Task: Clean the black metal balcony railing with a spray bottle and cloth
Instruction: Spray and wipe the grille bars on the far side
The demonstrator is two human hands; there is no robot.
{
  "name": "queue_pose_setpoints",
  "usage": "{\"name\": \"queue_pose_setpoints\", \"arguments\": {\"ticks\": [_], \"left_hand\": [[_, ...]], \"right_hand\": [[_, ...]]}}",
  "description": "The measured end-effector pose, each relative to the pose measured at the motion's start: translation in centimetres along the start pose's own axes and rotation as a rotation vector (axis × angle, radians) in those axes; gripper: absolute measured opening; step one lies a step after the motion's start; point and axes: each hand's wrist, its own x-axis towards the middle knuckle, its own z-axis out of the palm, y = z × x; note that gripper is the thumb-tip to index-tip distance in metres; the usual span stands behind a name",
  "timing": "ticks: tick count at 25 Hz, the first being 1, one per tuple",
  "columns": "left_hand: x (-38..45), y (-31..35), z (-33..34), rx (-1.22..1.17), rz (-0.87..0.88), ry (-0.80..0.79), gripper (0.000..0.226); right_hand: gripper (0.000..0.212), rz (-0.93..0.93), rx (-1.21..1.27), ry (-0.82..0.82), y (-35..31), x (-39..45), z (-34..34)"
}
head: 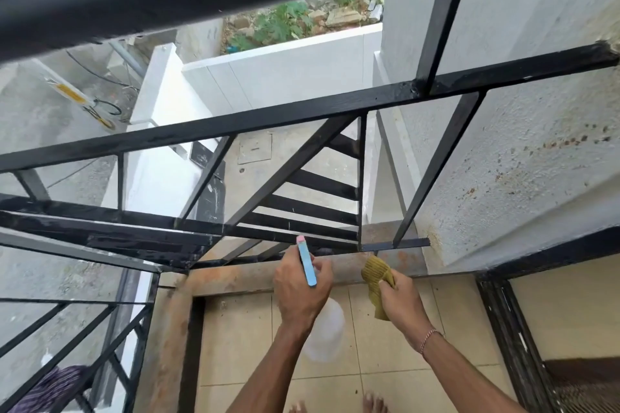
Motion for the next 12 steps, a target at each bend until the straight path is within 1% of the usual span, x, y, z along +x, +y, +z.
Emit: {"name": "queue_pose_setpoints", "arguments": {"ticks": [2,4,7,12], "left_hand": [[0.7,0.9,-1.2,0.022,0.000,0.067,0.023],[1.1,1.3,-1.9,0.053,0.011,0.085,0.024],[1.1,1.3,-2.7,0.058,0.036,0.047,0.026],[0.9,1.2,-2.9,0.027,0.083,-0.050,0.021]], "right_hand": [[0.020,0.002,-0.009,-0.008,-0.3,-0.3,0.4],[0.020,0.001,-0.010,-0.009,-0.4,-0.5,0.8],[0.021,-0.014,-0.007,-0.012,-0.5,-1.0,1.3],[0.022,-0.022,0.018,-0.016,-1.2,-1.7,1.8]]}}
